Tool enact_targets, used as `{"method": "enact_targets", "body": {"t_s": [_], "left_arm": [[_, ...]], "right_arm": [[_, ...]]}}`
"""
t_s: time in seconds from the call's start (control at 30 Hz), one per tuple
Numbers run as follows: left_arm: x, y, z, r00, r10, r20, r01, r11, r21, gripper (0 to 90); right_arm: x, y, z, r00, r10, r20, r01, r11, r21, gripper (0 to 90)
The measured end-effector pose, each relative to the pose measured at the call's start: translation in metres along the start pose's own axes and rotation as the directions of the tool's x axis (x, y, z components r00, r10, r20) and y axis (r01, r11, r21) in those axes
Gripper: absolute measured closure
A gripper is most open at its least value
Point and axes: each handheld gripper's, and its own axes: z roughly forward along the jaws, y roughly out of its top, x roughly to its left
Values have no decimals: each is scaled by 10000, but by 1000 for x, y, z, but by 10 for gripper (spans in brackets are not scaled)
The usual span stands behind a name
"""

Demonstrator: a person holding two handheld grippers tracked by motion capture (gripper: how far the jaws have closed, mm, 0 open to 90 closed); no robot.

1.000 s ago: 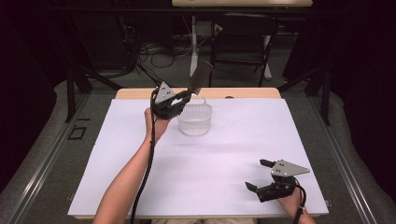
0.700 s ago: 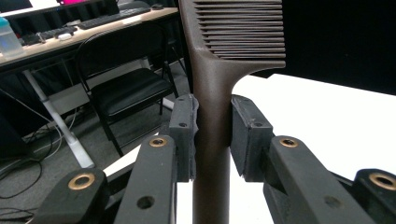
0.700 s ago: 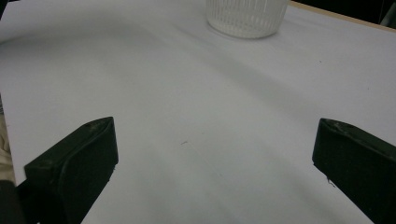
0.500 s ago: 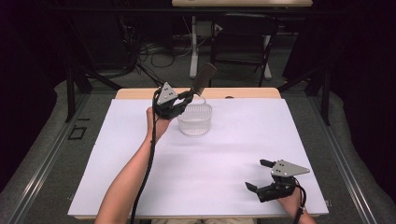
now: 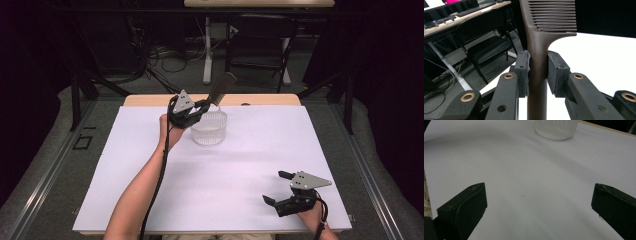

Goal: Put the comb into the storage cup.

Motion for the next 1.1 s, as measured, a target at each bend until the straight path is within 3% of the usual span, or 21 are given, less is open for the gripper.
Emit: {"method": "enact_targets", "body": {"t_s": [0.23, 0.9, 1.1], "left_arm": [[0, -2, 4, 9993, 37, 373, -43, 9999, 146, 720], [-2, -7, 13, 9953, 724, 646, -772, 9943, 740, 721], [-1, -9, 16, 9948, 739, 696, -794, 9936, 803, 720]], "right_arm": [[0, 0, 1, 10000, 26, -36, -26, 10000, 29, 0], [0, 0, 0, 10000, 2, -32, -2, 10000, 26, 0], [0, 0, 0, 10000, 13, -45, -13, 10000, 30, 0]]}}
